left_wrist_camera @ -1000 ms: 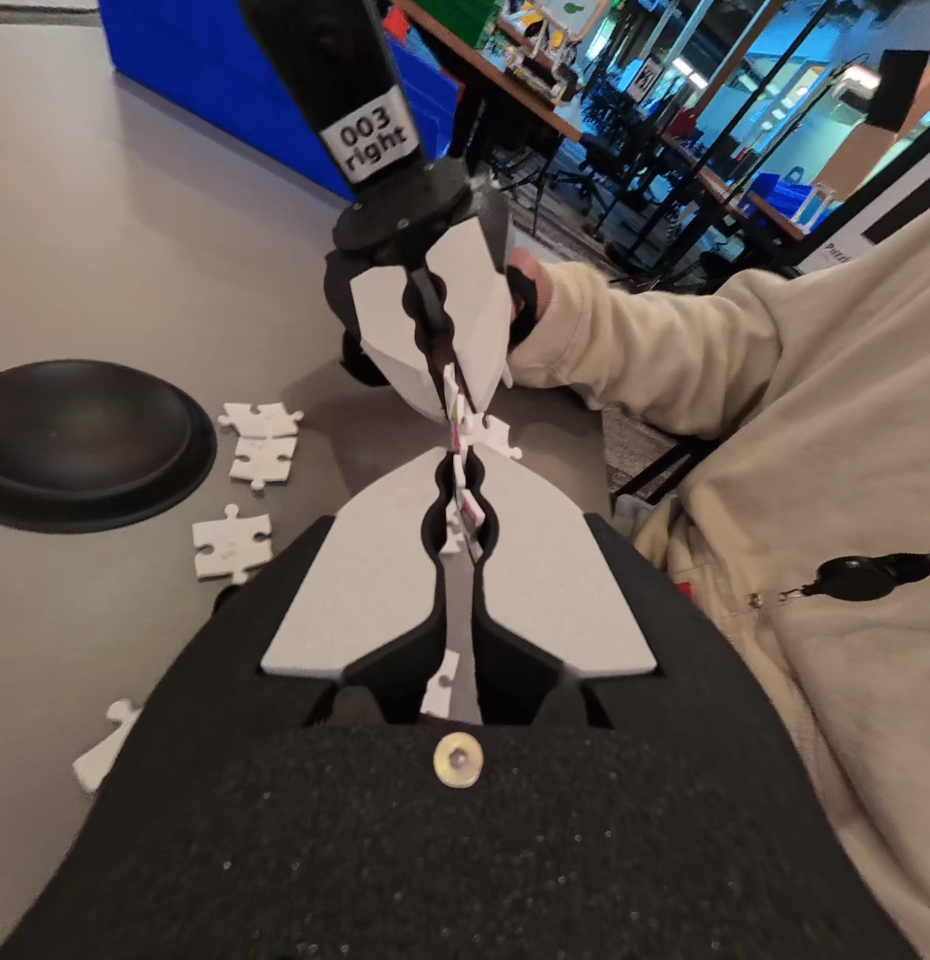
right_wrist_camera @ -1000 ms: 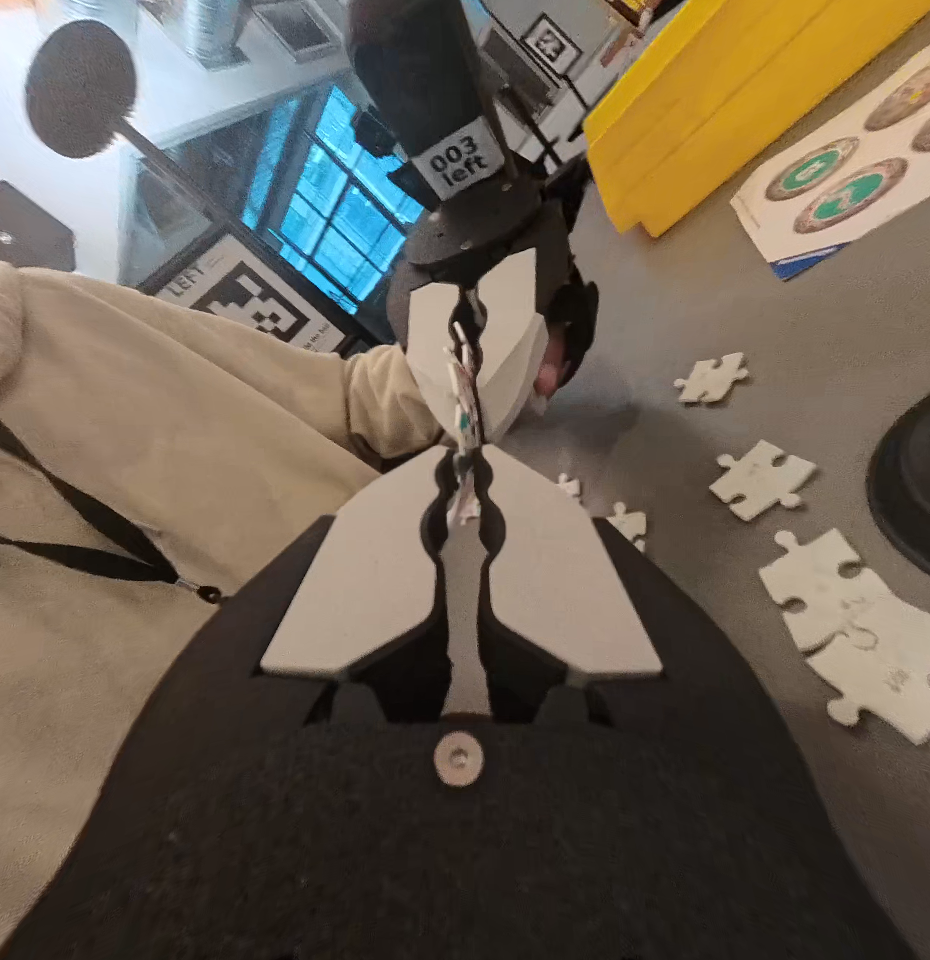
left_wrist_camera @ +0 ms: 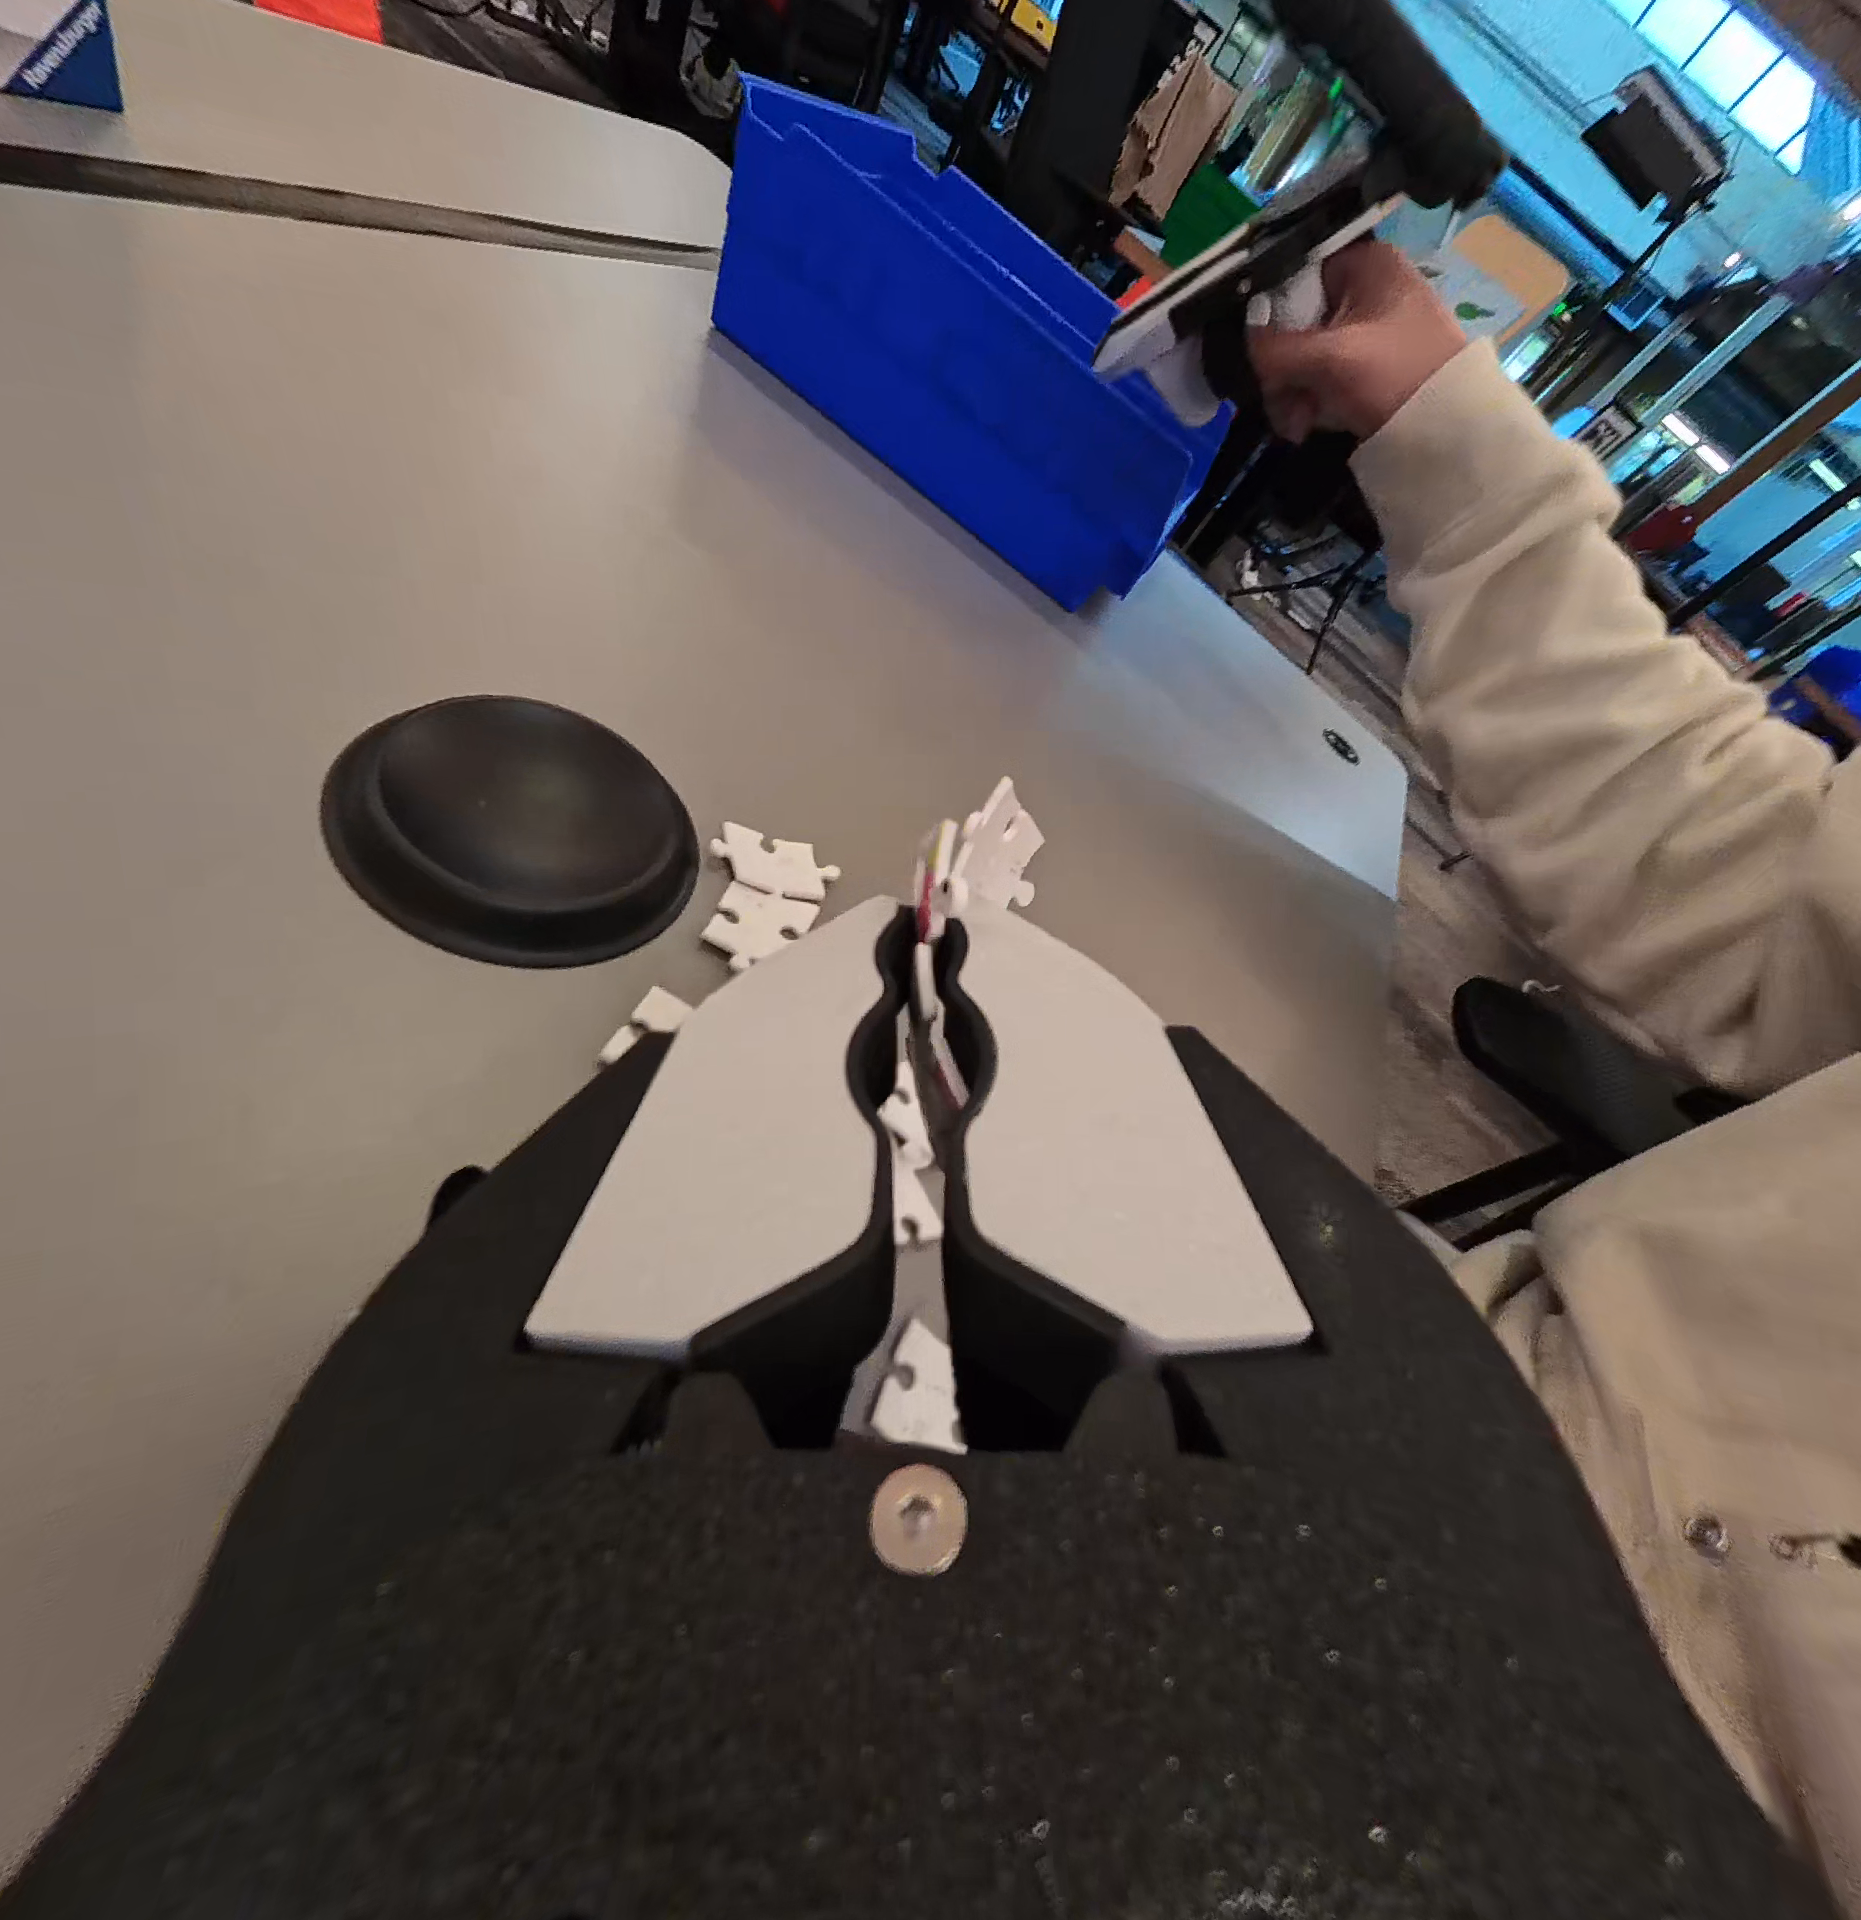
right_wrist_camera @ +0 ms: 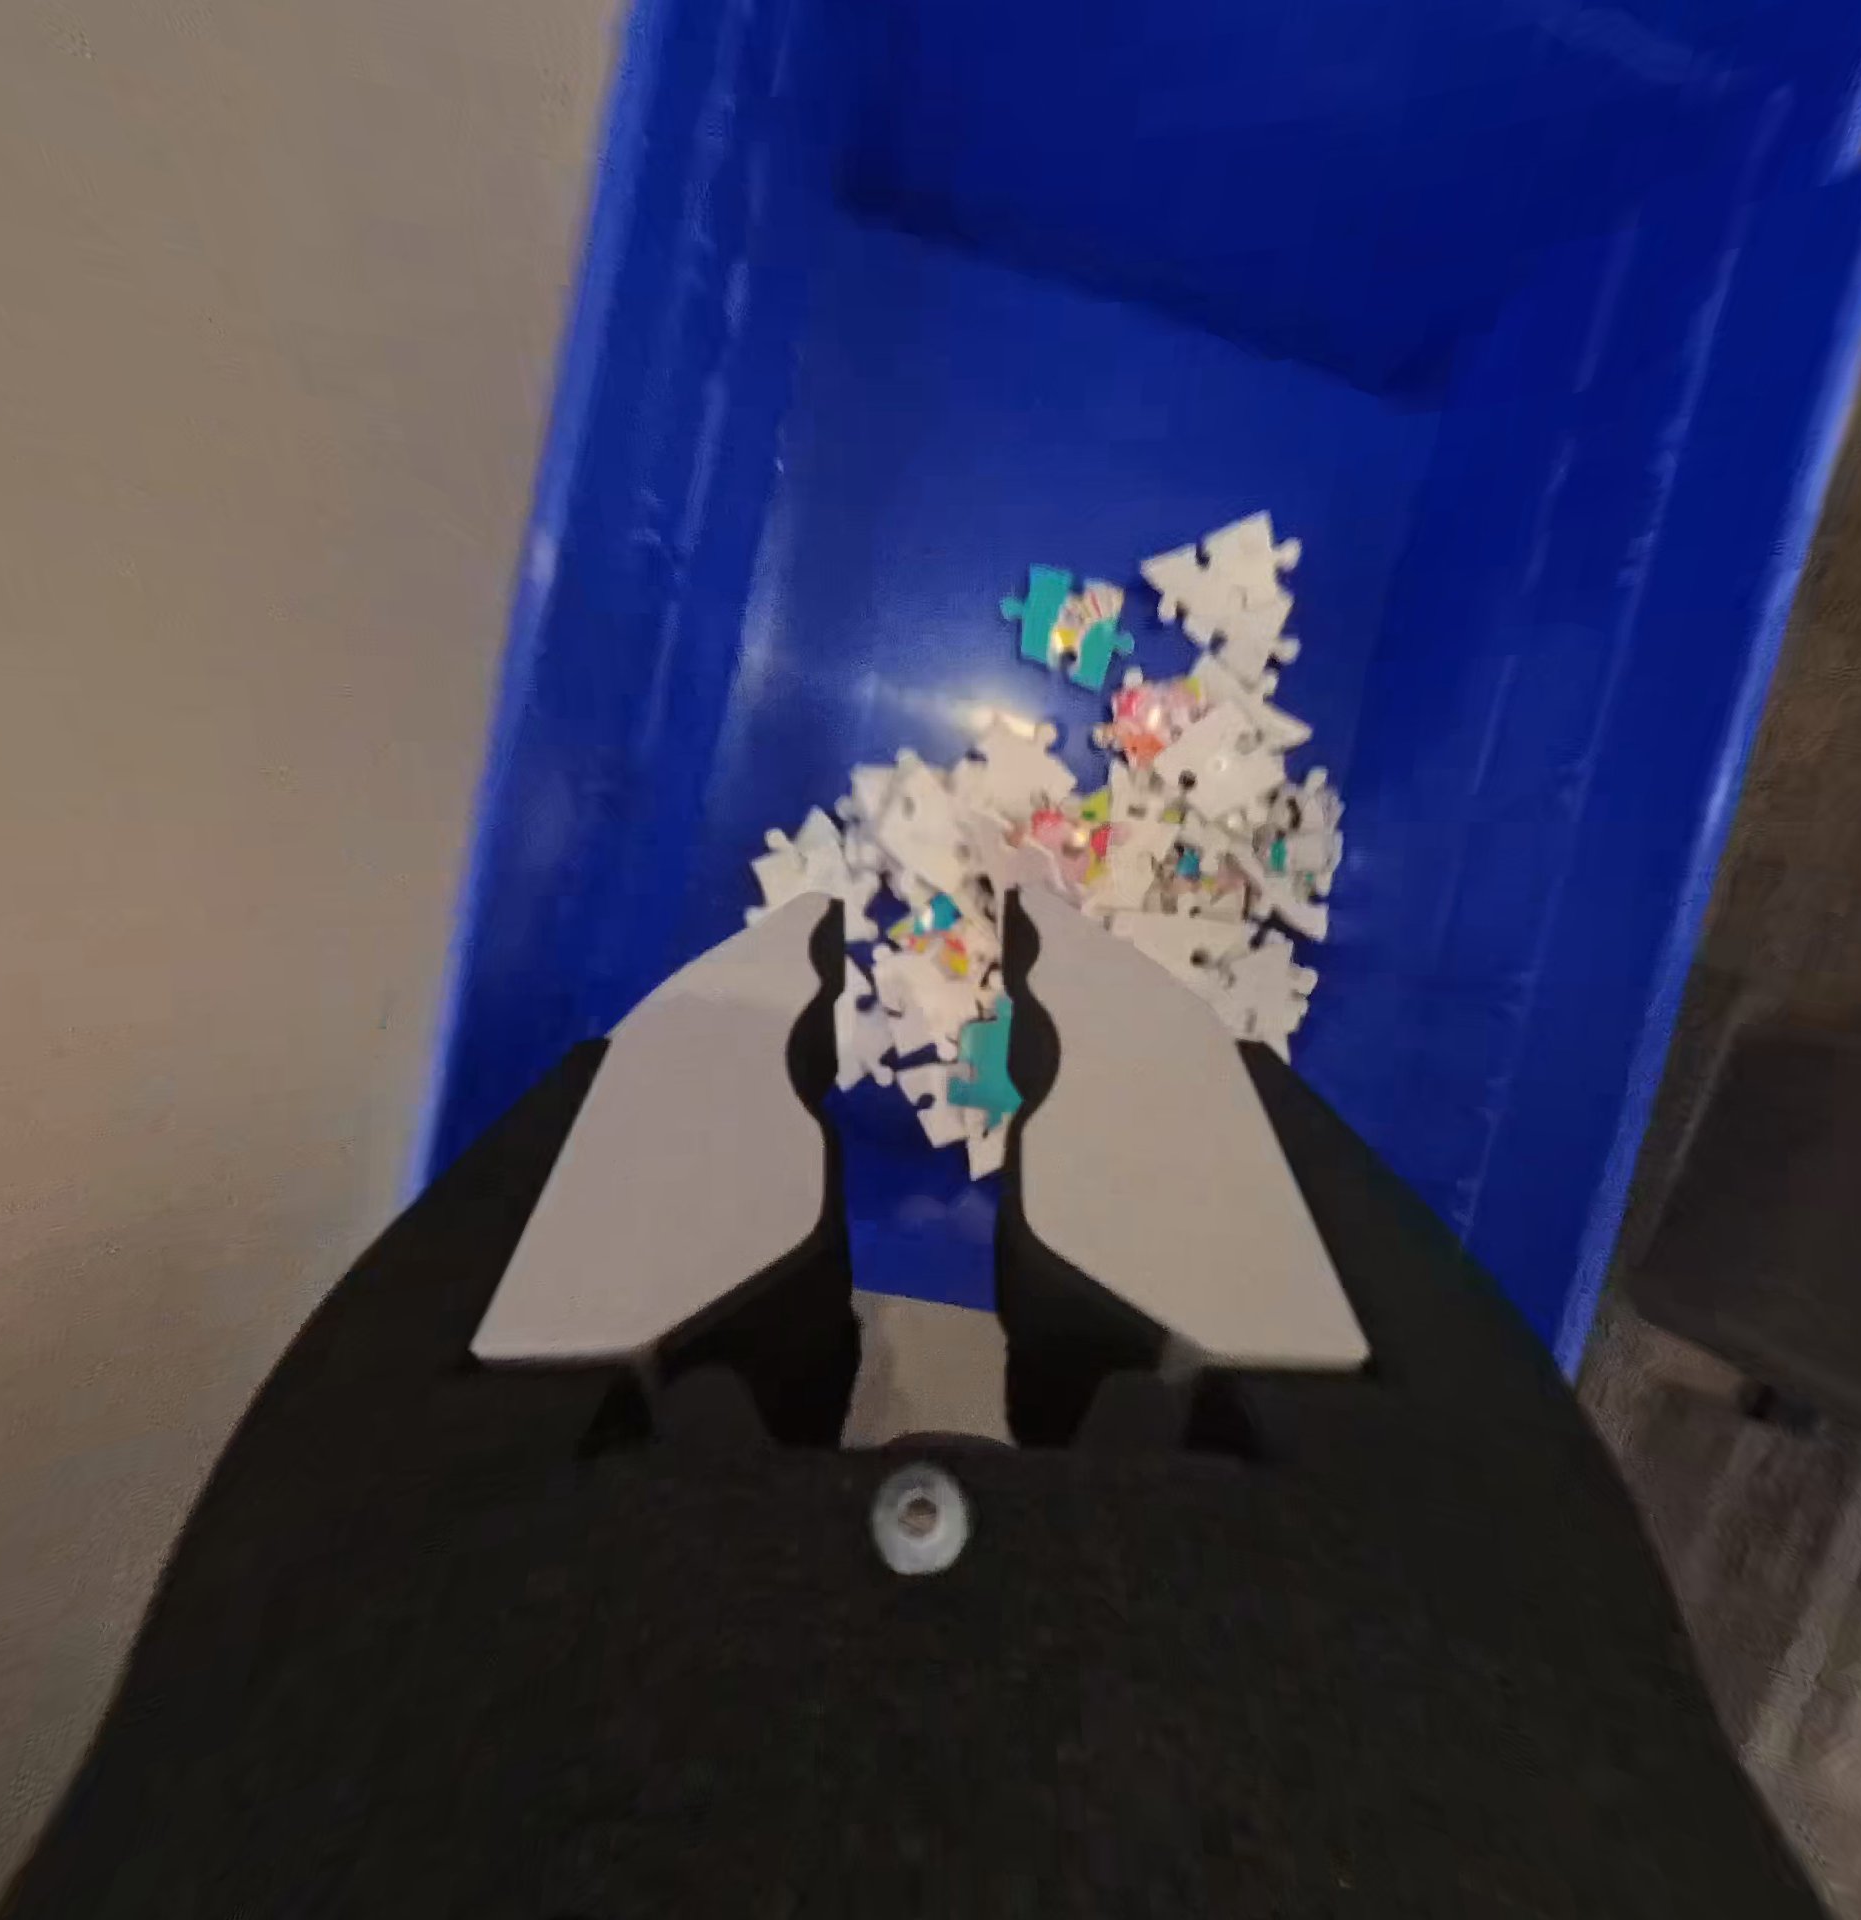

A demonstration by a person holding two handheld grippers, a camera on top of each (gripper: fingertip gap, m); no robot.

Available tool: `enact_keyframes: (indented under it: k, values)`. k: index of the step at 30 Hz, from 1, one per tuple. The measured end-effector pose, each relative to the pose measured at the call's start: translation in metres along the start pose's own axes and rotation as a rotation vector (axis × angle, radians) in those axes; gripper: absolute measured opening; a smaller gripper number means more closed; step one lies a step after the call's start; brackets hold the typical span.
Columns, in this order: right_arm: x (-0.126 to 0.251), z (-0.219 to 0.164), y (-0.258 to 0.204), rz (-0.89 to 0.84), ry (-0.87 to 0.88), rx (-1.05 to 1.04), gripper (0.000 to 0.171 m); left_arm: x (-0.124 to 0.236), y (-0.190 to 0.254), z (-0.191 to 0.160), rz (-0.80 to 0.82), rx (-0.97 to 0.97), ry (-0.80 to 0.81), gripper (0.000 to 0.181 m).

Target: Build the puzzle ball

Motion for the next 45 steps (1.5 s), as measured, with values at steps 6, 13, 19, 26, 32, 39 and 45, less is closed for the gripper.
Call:
enact_keyframes:
  k: [6,13,19,26,32,39,45]
  values:
    - [0.079,0.035,-0.255,0.535,0.417,0.359,0.033,-0.007,0.012,-0.001,-0.057,0.032,0.022,0.002]
    - [0.05,0.0,-0.412,0.917,0.304,0.457,0.002,-0.007,0.026,0.0,-0.099,0.022,0.021,0.002]
    - [0.059,0.005,-0.412,1.169,0.288,0.26,0.002,-0.003,0.036,-0.006,-0.192,0.008,-0.01,0.014]
    - [0.063,0.001,-0.418,1.383,0.275,0.13,0.002,-0.011,0.039,-0.012,-0.18,-0.05,-0.058,0.003]
    - [0.045,0.007,-0.376,1.206,0.314,0.118,0.002,-0.01,0.028,-0.012,-0.123,-0.02,-0.046,0.003]
    - [0.05,0.027,-0.099,0.042,0.34,0.084,0.001,-0.005,0.023,-0.011,-0.134,0.023,-0.021,0.003]
    - [-0.02,-0.007,0.013,-0.128,0.04,0.037,0.035,-0.007,0.026,-0.01,-0.168,0.051,-0.021,0.003]
Point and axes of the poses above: each gripper's, where its closed fingertips meet, x back along the fingers, z out of its top, y = z × x across the jaws, the point moved 2 cm from there along x, back along the fingers, and after that the axes turned 6 degrees about -y, right-handed, at the moved point
